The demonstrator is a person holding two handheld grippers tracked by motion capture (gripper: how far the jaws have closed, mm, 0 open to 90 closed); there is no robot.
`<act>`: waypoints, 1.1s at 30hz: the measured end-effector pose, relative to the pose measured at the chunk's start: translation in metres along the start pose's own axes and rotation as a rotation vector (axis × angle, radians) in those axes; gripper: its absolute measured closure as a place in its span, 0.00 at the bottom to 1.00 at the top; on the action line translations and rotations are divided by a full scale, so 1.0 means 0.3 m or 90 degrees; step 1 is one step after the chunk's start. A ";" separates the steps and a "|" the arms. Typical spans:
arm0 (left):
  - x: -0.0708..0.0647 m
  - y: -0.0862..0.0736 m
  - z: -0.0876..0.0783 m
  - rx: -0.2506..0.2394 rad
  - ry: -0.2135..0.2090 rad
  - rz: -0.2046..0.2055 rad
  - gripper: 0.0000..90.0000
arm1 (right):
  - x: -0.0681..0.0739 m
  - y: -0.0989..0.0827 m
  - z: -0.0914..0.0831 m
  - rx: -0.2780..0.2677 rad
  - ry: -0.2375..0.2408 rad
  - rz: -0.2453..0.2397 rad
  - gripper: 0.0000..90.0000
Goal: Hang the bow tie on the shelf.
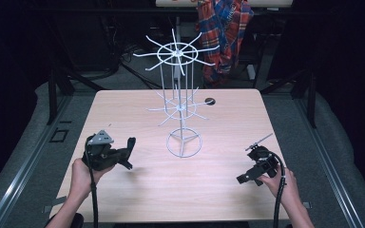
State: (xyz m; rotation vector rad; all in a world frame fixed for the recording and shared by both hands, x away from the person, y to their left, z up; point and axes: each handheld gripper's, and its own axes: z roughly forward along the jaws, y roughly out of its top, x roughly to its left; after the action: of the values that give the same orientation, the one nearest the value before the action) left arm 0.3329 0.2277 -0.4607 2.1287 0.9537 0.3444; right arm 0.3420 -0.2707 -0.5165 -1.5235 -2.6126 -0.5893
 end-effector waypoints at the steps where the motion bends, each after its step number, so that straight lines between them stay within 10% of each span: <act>1: 0.002 0.005 0.001 -0.003 -0.001 -0.004 0.98 | -0.003 0.002 -0.004 0.013 -0.005 -0.012 0.04; 33: 0.080 0.165 0.052 -0.095 -0.003 -0.033 0.98 | -0.010 0.001 0.002 0.025 0.002 -0.013 0.04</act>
State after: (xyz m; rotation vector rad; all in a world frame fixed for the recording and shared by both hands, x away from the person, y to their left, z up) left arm 0.3831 0.2154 -0.4360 1.9653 0.9488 0.3731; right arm 0.3441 -0.2728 -0.5177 -1.4847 -2.6249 -0.5386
